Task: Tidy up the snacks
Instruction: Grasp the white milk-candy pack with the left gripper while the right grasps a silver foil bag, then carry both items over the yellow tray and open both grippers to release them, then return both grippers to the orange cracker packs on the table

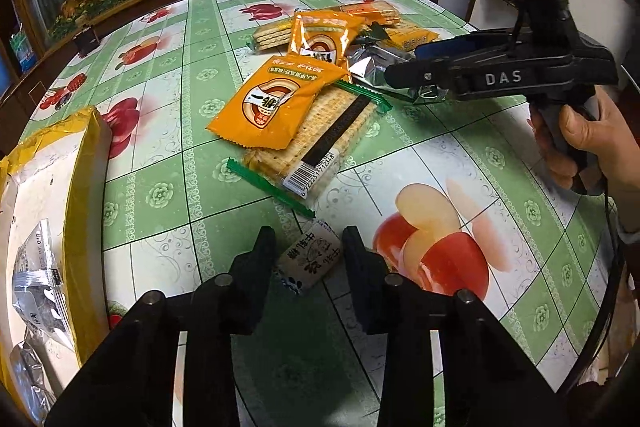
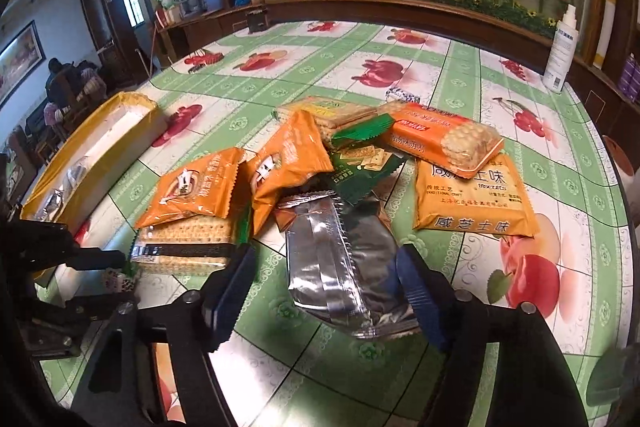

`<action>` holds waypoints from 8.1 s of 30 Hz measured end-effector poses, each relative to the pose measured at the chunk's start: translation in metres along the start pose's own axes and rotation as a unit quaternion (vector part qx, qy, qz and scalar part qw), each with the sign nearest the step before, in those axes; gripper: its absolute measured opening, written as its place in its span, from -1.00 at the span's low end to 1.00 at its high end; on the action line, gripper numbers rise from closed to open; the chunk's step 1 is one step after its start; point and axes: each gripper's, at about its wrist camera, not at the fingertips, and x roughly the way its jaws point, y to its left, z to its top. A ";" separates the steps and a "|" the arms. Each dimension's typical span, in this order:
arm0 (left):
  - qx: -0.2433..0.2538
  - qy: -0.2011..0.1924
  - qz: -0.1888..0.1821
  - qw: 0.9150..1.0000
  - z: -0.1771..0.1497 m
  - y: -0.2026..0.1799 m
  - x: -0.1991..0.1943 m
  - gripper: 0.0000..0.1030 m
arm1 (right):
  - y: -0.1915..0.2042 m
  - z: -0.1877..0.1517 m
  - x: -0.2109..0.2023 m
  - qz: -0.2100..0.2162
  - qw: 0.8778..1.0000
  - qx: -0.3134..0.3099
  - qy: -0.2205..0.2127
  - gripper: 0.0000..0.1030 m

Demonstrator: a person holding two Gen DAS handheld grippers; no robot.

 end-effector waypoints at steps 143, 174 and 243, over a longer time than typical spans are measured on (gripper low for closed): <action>-0.301 -0.044 0.239 0.922 -0.103 0.191 -0.097 -0.39 | 0.266 0.034 0.032 0.298 0.954 -0.008 0.002 0.15; -0.288 -0.059 0.258 0.920 -0.091 0.171 -0.115 0.34 | 0.228 0.030 0.005 0.251 0.967 0.019 -0.036 0.49; -0.087 -0.015 0.047 0.995 0.071 0.024 0.006 0.33 | -0.035 -0.042 -0.050 0.016 0.984 0.168 -0.063 0.67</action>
